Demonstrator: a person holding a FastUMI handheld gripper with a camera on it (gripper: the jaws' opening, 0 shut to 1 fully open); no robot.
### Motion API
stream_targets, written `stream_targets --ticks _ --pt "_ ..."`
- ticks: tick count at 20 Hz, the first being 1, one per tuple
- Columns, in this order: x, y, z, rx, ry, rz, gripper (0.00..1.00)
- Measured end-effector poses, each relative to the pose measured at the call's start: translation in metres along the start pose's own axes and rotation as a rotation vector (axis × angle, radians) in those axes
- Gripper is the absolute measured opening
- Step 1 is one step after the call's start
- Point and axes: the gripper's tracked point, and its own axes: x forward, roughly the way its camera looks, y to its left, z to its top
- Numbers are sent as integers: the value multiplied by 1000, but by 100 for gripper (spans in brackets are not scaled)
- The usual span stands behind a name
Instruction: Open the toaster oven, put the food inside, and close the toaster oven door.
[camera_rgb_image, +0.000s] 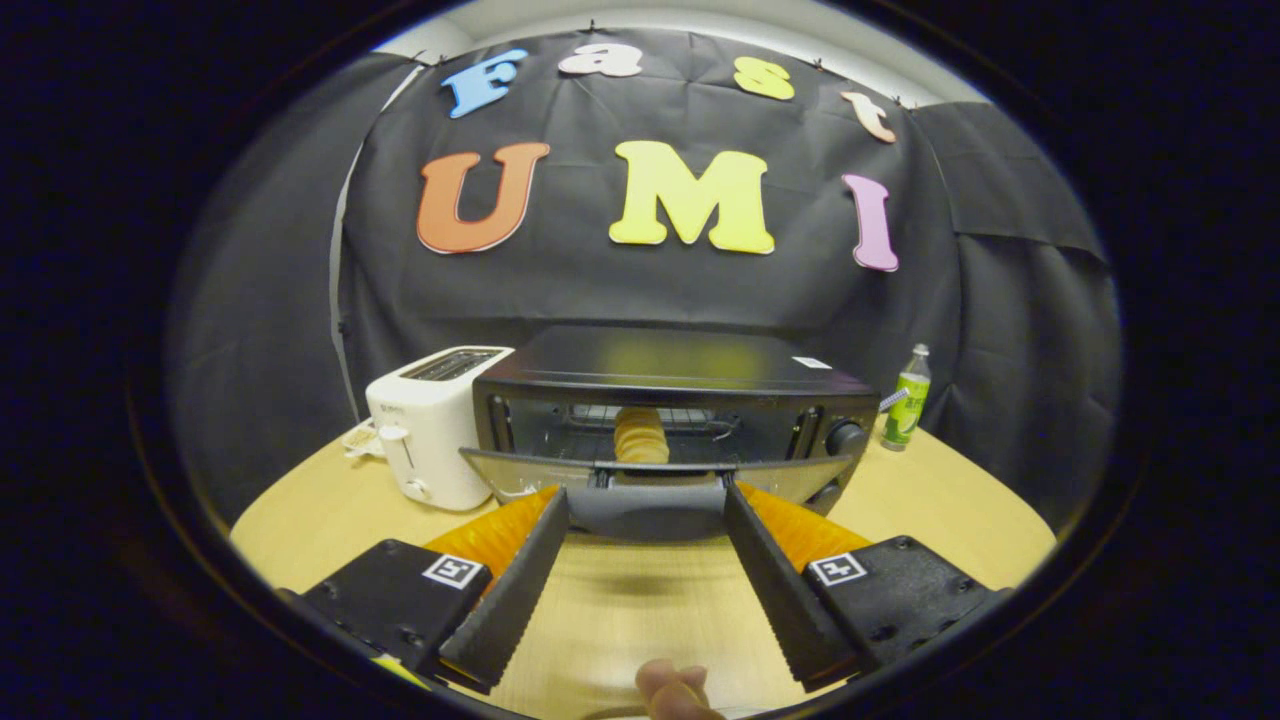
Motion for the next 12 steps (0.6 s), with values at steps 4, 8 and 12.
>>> stream_targets --ticks 4,8,12 --pt "-25 -5 19 17 -22 -9 100" --pt "-71 -16 59 -7 -79 -3 100" --pt "-132 -19 110 0 -164 29 100"
